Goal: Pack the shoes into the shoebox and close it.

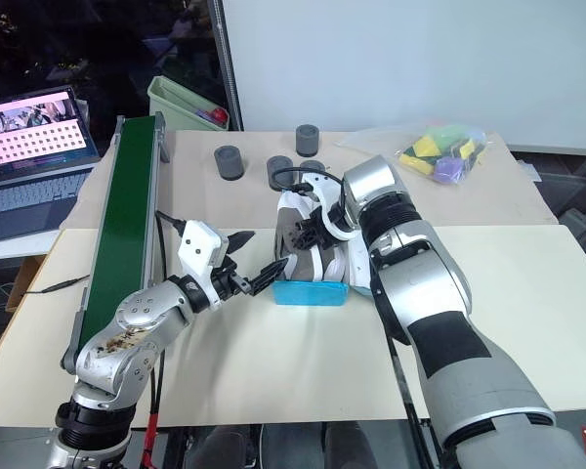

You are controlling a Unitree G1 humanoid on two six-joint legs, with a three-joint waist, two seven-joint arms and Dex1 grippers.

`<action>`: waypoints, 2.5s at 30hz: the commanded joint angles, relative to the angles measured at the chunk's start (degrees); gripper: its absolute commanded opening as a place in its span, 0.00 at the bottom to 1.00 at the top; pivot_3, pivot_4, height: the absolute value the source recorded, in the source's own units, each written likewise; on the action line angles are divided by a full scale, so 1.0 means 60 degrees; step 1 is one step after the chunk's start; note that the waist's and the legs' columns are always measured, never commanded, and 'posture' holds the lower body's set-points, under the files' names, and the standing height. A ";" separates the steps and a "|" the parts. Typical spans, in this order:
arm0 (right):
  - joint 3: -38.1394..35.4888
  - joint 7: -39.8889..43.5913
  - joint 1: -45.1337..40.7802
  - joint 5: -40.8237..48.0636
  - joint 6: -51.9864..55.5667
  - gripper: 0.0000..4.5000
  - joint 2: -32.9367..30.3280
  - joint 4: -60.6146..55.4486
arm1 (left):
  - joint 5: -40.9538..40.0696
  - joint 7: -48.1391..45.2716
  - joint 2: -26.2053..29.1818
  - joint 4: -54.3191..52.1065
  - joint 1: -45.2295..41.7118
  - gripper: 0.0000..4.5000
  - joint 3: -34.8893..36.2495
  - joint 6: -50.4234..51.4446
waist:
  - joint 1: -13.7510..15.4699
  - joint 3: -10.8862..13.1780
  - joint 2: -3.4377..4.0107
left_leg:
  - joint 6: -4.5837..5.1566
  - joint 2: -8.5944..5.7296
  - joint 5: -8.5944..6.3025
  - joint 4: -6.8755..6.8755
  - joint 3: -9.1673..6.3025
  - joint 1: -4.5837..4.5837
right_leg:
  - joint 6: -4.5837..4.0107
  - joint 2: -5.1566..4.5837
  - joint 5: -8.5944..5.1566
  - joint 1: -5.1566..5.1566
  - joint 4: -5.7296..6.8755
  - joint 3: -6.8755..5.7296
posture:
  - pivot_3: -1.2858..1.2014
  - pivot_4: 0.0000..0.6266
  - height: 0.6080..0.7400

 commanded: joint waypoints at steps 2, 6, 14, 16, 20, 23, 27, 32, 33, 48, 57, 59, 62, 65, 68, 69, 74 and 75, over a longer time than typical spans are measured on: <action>0.1405 0.2120 0.0053 -0.0488 -0.0272 0.09 -0.0010 -0.0373 | -0.0065 0.0013 -0.0076 -0.0344 0.0066 1.00 -0.0068 -0.0205 | -0.0003 0.0000 0.0000 | 0.0000 0.0001 0.0000 0.0000 0.0000 0.0000 | 0.0000 0.0002 0.0000 -0.0003 0.0003 0.0000 | 0.52 0.24 0.92; 0.2285 0.3335 0.0220 -0.0829 -0.0474 0.09 -0.0034 -0.0389 | -0.0112 0.0053 -0.0118 -0.0465 0.0175 1.00 -0.0066 -0.0158 | 0.0008 0.0000 0.0001 | -0.0001 0.0000 0.0000 0.0000 -0.0001 -0.0001 | 0.0000 0.0000 0.0000 -0.0003 0.0001 0.0000 | 0.52 0.24 0.92; 0.2886 0.3812 0.0742 -0.1668 -0.2069 0.09 0.0548 0.0526 | -0.0143 0.0265 -0.0373 -0.0690 0.0308 1.00 -0.0230 -0.0016 | 0.0014 -0.0001 -0.0001 | -0.0002 0.0000 -0.0001 0.0002 -0.0003 0.0006 | 0.0000 -0.0001 0.0000 -0.0001 0.0014 -0.0001 | 0.52 0.24 0.92; 0.2672 0.3428 0.0927 -0.1773 -0.2363 0.09 0.0863 0.0815 | -0.0159 0.0238 -0.0348 -0.0645 0.0296 1.00 -0.0205 -0.0017 | -0.0010 -0.0006 -0.0006 | -0.0003 0.0002 -0.0001 0.0002 -0.0003 0.0029 | 0.0000 0.0000 0.0000 0.0022 0.0014 -0.0001 | 0.52 0.24 0.92; 0.2331 0.2812 0.1216 -0.2040 -0.2880 0.09 0.1329 0.1230 | -0.0196 0.0173 -0.0254 -0.0543 0.0252 1.00 -0.0140 -0.0040 | -0.0096 -0.0029 -0.0022 | -0.0005 0.0003 -0.0002 0.0002 0.0000 0.0093 | -0.0005 0.0002 -0.0003 0.0069 0.0032 0.0001 | 0.52 0.24 0.92; 0.1938 0.2316 0.1297 -0.2134 -0.3103 0.09 0.1585 0.1502 | -0.0233 0.0142 -0.0224 -0.0464 0.0176 1.00 -0.0112 -0.0043 | -0.0223 -0.0034 -0.0028 | -0.0006 0.0011 -0.0004 0.0002 0.0000 0.0193 | -0.0011 0.0011 -0.0011 0.0166 0.0035 0.0001 | 0.52 0.24 0.92; 0.0084 0.0573 0.0474 -0.1364 -0.3529 0.09 0.1672 0.1405 | -0.0217 0.0049 -0.0179 -0.0427 0.0104 1.00 -0.0243 -0.0080 | -0.0285 -0.0041 -0.0038 | -0.0019 0.0028 -0.0012 0.0000 -0.0003 0.0299 | 0.0013 0.0034 -0.0049 0.0266 0.0030 0.0001 | 0.52 0.24 0.92; -0.1334 -0.0229 -0.0184 -0.0806 -0.3426 0.09 0.1499 0.1051 | -0.0144 -0.0084 -0.0121 -0.0237 -0.0026 1.00 -0.0240 -0.0196 | -0.0440 -0.0014 -0.0010 | -0.0019 0.0040 -0.0010 0.0000 -0.0018 0.0247 | -0.0022 0.0067 -0.0032 0.0195 0.0047 0.0022 | 0.52 0.24 0.92; -0.1502 -0.0355 -0.0177 -0.0727 -0.3286 0.09 0.1463 0.0994 | -0.0140 -0.0098 -0.0113 -0.0224 -0.0059 1.00 -0.0235 -0.0191 | -0.0438 -0.0014 -0.0009 | -0.0018 0.0039 -0.0010 0.0001 -0.0028 0.0219 | -0.0051 0.0070 -0.0014 0.0162 0.0054 0.0021 | 0.52 0.24 0.92; -0.2728 -0.1401 0.0430 -0.0049 -0.2077 0.67 0.0491 -0.0401 | -0.0143 -0.0361 0.0186 0.0252 -0.0504 1.00 0.0060 -0.0334 | -0.0141 -0.0012 -0.0007 | -0.0025 0.0016 -0.0012 0.0002 -0.0051 0.0011 | -0.0038 0.0042 -0.0003 -0.0015 0.0042 0.0005 | 0.52 0.24 0.92; -0.3930 -0.3350 0.1915 0.0728 -0.0544 0.67 0.0682 -0.3870 | -0.0112 -0.0223 0.0198 0.0161 -0.0438 1.00 0.0093 -0.0303 | -0.0136 -0.0012 -0.0007 | -0.0024 0.0022 -0.0013 -0.0004 -0.0051 0.0002 | -0.0038 0.0044 -0.0003 -0.0012 0.0050 0.0004 | 0.52 0.24 0.92; -0.3978 -0.3951 0.2354 0.0715 -0.0688 0.67 0.1112 -0.4327 | -0.0108 -0.0179 0.0186 0.0080 -0.0432 1.00 0.0068 -0.0257 | -0.0183 -0.0012 -0.0007 | -0.0024 0.0023 -0.0013 -0.0004 -0.0050 0.0007 | -0.0038 0.0045 -0.0003 -0.0013 0.0048 0.0006 | 0.52 0.24 0.92; -0.4211 -0.4824 0.2588 0.0679 -0.1113 0.67 0.1577 -0.4416 | -0.0115 -0.0134 0.0201 0.0004 -0.0418 1.00 0.0067 -0.0208 | -0.0206 -0.0012 -0.0006 | -0.0024 0.0022 -0.0012 -0.0002 -0.0049 0.0009 | -0.0038 0.0046 -0.0003 -0.0017 0.0049 0.0009 | 0.52 0.24 0.92; -0.4584 -0.5358 0.2304 0.0935 -0.1877 0.67 0.1893 -0.4359 | -0.0140 -0.0079 0.0240 -0.0150 -0.0350 1.00 0.0093 -0.0140 | -0.0205 -0.0012 -0.0006 | -0.0024 0.0020 -0.0012 0.0003 -0.0050 0.0013 | -0.0038 0.0044 -0.0002 -0.0012 0.0047 0.0008 | 0.52 0.24 0.92; -0.4497 -0.5403 0.1888 0.0949 -0.2831 0.67 0.1871 -0.4295 | -0.0149 -0.0068 0.0304 -0.0219 -0.0288 1.00 0.0135 -0.0117 | -0.0205 -0.0009 -0.0002 | -0.0024 0.0023 -0.0012 0.0002 -0.0050 0.0012 | -0.0038 0.0048 -0.0003 -0.0015 0.0047 0.0008 | 0.52 0.24 0.92; -0.4420 -0.5412 0.1750 0.0900 -0.3106 0.67 0.1821 -0.4294 | -0.0151 -0.0066 0.0328 -0.0245 -0.0261 1.00 0.0156 -0.0113 | -0.0203 -0.0008 0.0000 | -0.0024 0.0022 -0.0012 0.0002 -0.0049 0.0008 | -0.0038 0.0048 -0.0003 -0.0020 0.0047 0.0008 | 0.52 0.24 0.92; -0.4241 -0.5259 0.1546 0.0956 -0.3504 0.58 0.1644 -0.4391 | -0.0190 -0.0093 0.0413 -0.0198 -0.0273 1.00 0.0250 -0.0115 | -0.0186 -0.0008 0.0000 | -0.0024 0.0023 -0.0013 -0.0001 -0.0050 0.0003 | -0.0038 0.0046 -0.0003 -0.0017 0.0049 0.0004 | 0.52 0.24 0.92; -0.4226 -0.5253 0.1609 0.0979 -0.3507 0.52 0.1621 -0.4473 | -0.0189 -0.0104 0.0425 -0.0169 -0.0277 1.00 0.0268 -0.0125 | -0.0180 -0.0008 0.0000 | -0.0024 0.0023 -0.0013 -0.0001 -0.0051 0.0004 | -0.0038 0.0046 -0.0003 -0.0015 0.0048 0.0004 | 0.52 0.24 0.92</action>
